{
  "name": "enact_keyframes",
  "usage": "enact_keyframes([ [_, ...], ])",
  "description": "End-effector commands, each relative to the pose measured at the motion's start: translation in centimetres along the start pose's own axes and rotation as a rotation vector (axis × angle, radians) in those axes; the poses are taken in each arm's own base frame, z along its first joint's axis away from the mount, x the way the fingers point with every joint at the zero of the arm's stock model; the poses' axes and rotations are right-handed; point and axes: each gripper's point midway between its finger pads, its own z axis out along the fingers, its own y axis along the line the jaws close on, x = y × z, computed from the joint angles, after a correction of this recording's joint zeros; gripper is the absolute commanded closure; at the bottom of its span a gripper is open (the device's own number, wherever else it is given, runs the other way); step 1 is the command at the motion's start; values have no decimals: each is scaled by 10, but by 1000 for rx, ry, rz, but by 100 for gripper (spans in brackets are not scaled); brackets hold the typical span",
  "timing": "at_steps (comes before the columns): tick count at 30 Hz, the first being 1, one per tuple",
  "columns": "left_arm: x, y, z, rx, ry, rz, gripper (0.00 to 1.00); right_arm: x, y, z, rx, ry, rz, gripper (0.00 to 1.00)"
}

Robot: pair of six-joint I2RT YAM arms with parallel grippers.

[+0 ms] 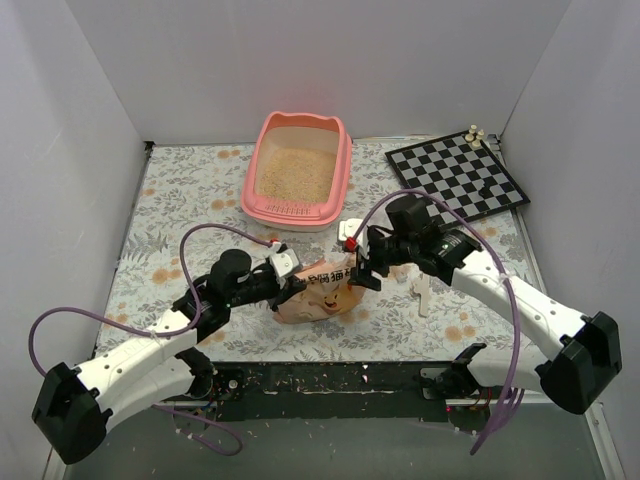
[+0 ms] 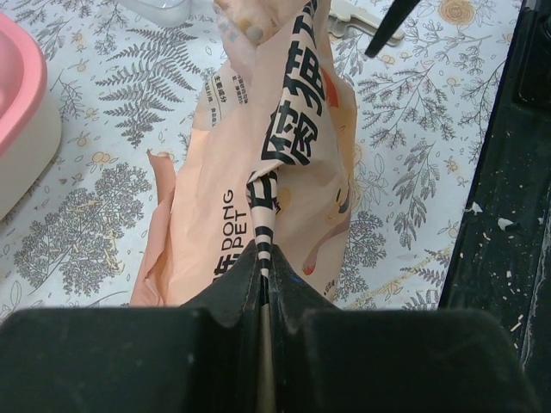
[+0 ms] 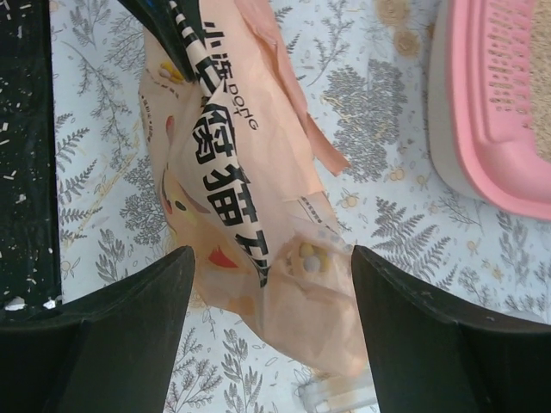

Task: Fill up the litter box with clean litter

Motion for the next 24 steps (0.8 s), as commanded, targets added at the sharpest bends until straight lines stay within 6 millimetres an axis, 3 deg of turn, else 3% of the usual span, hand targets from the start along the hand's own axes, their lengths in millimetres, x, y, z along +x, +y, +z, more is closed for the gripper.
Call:
enact_keyframes([
  [1, -10, 1, -5, -26, -39, 1, 100, -10, 5, 17, -96, -65, -76, 18],
  [6, -8, 0, -8, -28, -46, 4, 100, 8, 13, 40, -182, -55, -49, 18],
  [12, -11, 4, -11, -62, -61, 8, 100, 56, 32, 65, -275, 41, 64, 23],
  [13, -12, 5, -13, -68, -66, 8, 100, 64, 35, 66, -279, 57, 86, 27],
  [15, -18, 8, -17, -97, -93, 17, 100, 74, 40, 66, -288, 74, 123, 46],
  [16, -20, 11, -19, -117, -102, 22, 100, 76, 39, 63, -282, 78, 136, 81],
  [17, -22, 16, -21, -145, -113, 29, 100, 79, 36, 61, -260, 92, 149, 98],
  [20, -27, 33, -27, -242, -122, 52, 100, 75, 27, 51, -181, 91, 151, 99],
  [21, -40, 42, -29, -286, -150, 83, 100, 69, 22, 48, -153, 82, 150, 99],
  [24, -52, 69, -33, -400, -120, 174, 100, 36, 3, 34, -50, 14, 151, 99],
])
